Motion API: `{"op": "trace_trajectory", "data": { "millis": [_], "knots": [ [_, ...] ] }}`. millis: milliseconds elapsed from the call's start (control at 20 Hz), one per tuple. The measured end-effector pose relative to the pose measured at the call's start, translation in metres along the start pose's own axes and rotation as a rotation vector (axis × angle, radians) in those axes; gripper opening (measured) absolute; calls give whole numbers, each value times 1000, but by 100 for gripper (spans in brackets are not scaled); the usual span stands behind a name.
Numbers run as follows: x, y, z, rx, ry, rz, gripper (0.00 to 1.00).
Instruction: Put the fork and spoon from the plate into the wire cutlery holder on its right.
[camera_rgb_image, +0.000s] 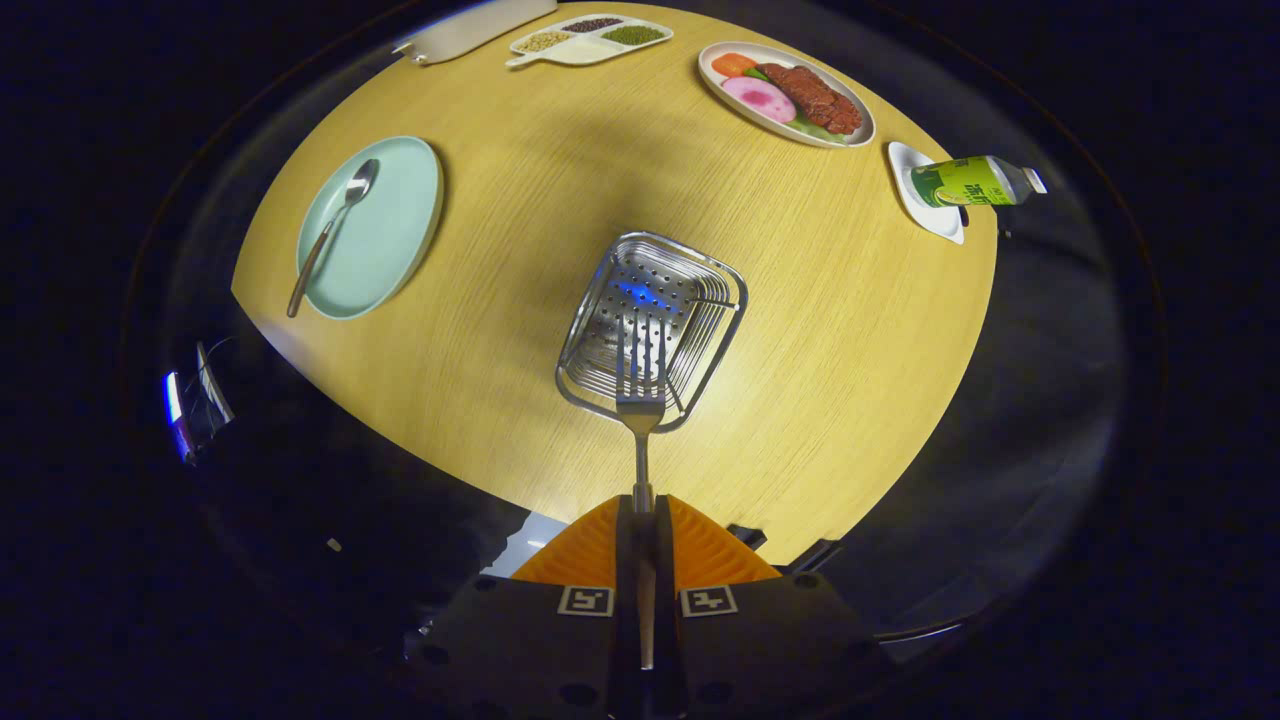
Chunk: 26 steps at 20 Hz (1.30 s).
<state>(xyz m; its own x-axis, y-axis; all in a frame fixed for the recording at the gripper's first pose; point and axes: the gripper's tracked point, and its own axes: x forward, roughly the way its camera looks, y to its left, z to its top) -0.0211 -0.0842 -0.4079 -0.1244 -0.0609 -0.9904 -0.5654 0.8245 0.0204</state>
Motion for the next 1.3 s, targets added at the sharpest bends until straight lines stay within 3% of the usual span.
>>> {"op": "trace_trajectory", "data": {
  "millis": [300,650,1050,1150,1300],
  "knots": [
    [13,-3,15,-80,167,-45,10],
    [21,-6,22,-81,207,-69,16],
    [-3,-16,31,0,-71,-83,60],
    [-18,-25,34,57,-185,-118,78],
    [-57,-21,47,128,-392,-145,86]
  ]
}}
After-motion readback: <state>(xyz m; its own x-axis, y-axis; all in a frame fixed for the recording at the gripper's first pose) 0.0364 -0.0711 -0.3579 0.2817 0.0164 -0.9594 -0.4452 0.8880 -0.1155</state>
